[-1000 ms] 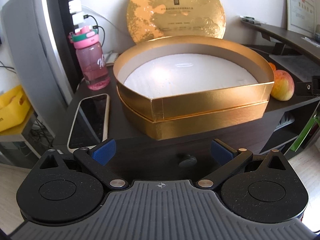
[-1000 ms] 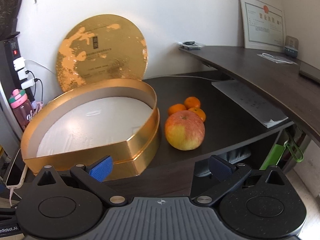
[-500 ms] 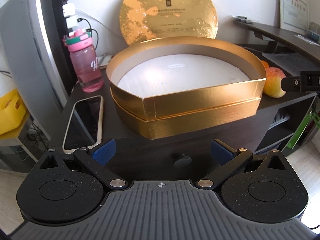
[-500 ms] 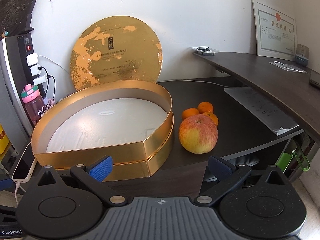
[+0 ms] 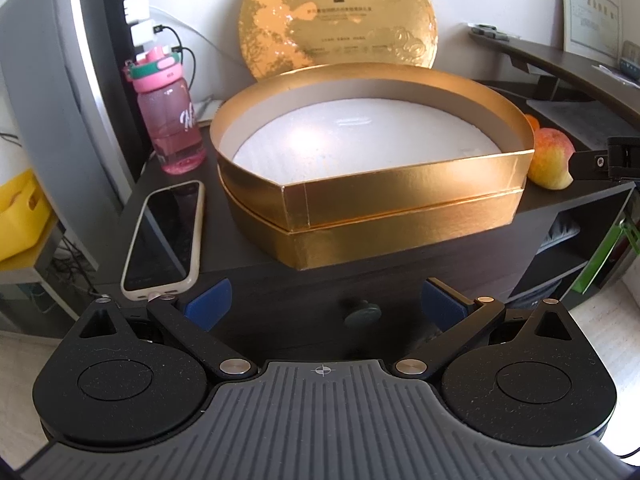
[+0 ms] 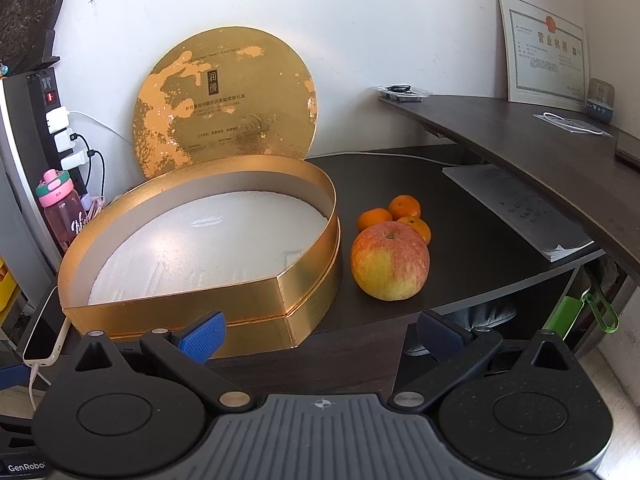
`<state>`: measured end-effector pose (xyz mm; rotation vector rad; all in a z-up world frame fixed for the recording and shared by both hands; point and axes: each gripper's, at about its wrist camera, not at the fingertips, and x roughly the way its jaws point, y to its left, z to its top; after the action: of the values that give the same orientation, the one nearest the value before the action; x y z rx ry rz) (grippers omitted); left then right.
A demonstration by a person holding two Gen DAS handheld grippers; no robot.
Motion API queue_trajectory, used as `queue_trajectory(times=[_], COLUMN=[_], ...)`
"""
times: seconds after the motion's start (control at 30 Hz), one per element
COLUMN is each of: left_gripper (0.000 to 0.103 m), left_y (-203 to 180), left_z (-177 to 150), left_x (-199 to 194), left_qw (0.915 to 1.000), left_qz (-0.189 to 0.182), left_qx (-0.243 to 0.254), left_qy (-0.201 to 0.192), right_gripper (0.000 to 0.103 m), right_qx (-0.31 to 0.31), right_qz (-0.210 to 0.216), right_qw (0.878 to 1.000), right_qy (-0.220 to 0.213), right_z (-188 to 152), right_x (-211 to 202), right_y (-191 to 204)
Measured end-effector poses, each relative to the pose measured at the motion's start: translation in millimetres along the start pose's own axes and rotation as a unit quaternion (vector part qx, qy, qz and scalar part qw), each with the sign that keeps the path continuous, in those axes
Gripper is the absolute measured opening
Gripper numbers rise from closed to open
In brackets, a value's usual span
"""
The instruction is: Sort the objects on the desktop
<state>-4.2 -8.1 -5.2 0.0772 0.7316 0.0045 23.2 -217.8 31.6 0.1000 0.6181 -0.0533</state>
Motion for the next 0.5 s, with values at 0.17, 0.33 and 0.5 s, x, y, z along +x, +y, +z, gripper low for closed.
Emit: queue_trajectory(times=[0.17, 0.33, 0.5], left_gripper=[0.103, 0.103, 0.103], left_y=[0.8, 1.1, 3.6], left_z=[1.0, 1.9, 0.3], left_x=[0.9, 1.5, 1.2], left_qw=[1.0, 1.0, 1.0], left_qz=[0.0, 0.001, 0.0], left_qx=[-0.002, -0.003, -0.003], left_qy=[0.002, 0.004, 0.002], right_gripper=[0.103, 0.103, 0.103], right_qx=[-0.007, -0.012, -0.013], right_qz=[0.013, 0.017, 0.017], right_qw=[1.0, 1.0, 1.0], right_qy=[0.004, 0.006, 0.008], right_z=[3.0, 2.2, 1.6], right_x=[-2.4, -1.6, -0.2], right_y=[-17.4, -18.7, -15.4])
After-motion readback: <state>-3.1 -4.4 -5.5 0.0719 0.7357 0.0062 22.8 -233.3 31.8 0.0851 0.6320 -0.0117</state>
